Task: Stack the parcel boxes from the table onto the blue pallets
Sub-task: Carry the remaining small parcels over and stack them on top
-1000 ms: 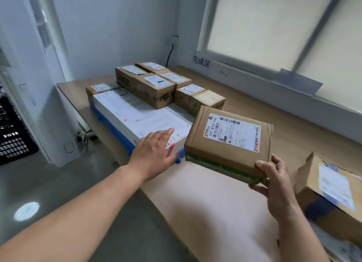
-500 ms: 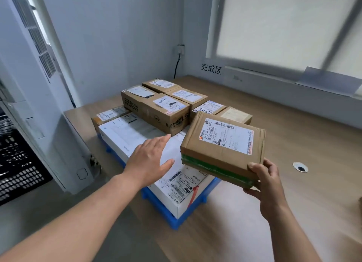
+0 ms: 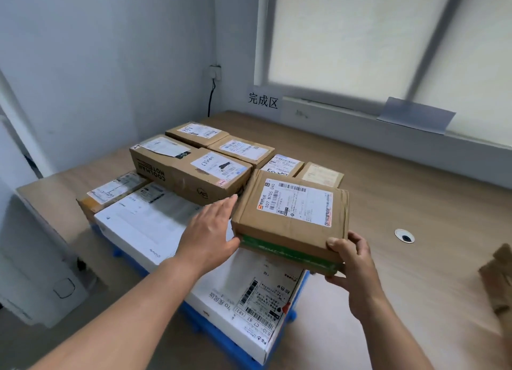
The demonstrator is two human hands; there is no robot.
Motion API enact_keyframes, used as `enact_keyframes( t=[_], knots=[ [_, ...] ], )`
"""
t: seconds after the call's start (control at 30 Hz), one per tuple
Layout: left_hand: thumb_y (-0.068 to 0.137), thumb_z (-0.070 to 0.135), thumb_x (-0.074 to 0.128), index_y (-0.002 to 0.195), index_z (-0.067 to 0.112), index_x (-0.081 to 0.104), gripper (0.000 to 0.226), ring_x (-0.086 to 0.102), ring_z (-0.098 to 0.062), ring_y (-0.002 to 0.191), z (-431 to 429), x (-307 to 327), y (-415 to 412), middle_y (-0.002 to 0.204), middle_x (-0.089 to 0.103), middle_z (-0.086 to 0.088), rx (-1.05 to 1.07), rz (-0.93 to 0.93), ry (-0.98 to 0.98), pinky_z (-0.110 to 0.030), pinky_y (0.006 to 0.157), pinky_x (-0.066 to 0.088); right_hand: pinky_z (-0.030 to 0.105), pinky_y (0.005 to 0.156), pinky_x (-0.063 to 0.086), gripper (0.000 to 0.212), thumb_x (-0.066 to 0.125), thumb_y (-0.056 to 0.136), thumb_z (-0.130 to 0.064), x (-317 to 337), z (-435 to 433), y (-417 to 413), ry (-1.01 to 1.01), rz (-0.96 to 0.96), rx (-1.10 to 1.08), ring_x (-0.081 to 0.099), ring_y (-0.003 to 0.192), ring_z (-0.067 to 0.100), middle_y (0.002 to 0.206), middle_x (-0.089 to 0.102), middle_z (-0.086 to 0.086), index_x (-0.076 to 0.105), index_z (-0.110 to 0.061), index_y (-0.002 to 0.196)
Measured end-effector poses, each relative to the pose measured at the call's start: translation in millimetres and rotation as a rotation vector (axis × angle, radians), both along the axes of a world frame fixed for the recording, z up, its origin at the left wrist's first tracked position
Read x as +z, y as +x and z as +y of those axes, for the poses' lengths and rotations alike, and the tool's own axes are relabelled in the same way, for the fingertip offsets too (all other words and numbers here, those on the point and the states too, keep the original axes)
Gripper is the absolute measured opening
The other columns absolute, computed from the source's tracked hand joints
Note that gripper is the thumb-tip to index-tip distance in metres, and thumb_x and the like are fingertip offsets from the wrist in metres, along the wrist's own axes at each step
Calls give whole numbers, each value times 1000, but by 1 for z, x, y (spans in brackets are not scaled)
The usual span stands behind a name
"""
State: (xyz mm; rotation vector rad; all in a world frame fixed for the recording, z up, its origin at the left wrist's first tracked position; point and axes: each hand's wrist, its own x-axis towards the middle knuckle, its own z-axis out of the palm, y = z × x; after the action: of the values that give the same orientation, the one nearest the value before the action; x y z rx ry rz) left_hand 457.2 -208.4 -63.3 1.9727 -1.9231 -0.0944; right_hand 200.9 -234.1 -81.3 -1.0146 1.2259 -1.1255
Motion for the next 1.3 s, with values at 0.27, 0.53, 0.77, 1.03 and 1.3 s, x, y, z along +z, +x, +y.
enact_keyframes(
  t=[0.27, 0.53, 0.77, 1.03, 1.3],
  knots=[
    [86, 40, 42, 150, 29, 2, 76, -3, -8, 145, -39, 14, 52, 159, 0, 10, -238, -23, 55, -30, 117, -4, 40, 69, 50, 78, 69, 50, -45, -1, -3, 24, 53, 51, -113, 62, 91, 31, 99, 64, 8, 46, -26, 122],
    [75, 32, 24, 148, 27, 24, 74, 3, -10, 145, -83, 18, 83, 158, 12, 6, -361, -68, 25, -29, 116, -3, 43, 71, 51, 37, 62, 87, -31, -7, -10, 45, 108, 83, -202, 62, 84, 30, 102, 61, 10, 48, -21, 119],
    [90, 39, 50, 151, 23, 14, 72, 0, -9, 145, -99, 12, 88, 159, 7, 7, -526, -172, 96, -30, 117, -5, 42, 70, 51, 45, 67, 80, -36, -5, -8, 58, 123, 97, -282, 61, 85, 29, 102, 59, 10, 49, -20, 117],
    [89, 54, 50, 149, 26, 18, 74, 19, -12, 142, -103, 13, 88, 154, 24, 8, -532, -191, 16, -30, 115, 10, 37, 66, 50, 25, 58, 89, -36, 0, -15, 73, 137, 123, -357, 61, 88, 26, 102, 59, 9, 51, -20, 107],
    [92, 48, 48, 149, 26, 21, 67, 21, -11, 140, -107, 11, 91, 152, 28, 9, -525, -187, -16, -30, 114, 12, 44, 77, 51, 30, 54, 90, -44, -5, -21, 87, 125, 179, -406, 60, 98, 27, 103, 61, 9, 59, -19, 106]
  ],
)
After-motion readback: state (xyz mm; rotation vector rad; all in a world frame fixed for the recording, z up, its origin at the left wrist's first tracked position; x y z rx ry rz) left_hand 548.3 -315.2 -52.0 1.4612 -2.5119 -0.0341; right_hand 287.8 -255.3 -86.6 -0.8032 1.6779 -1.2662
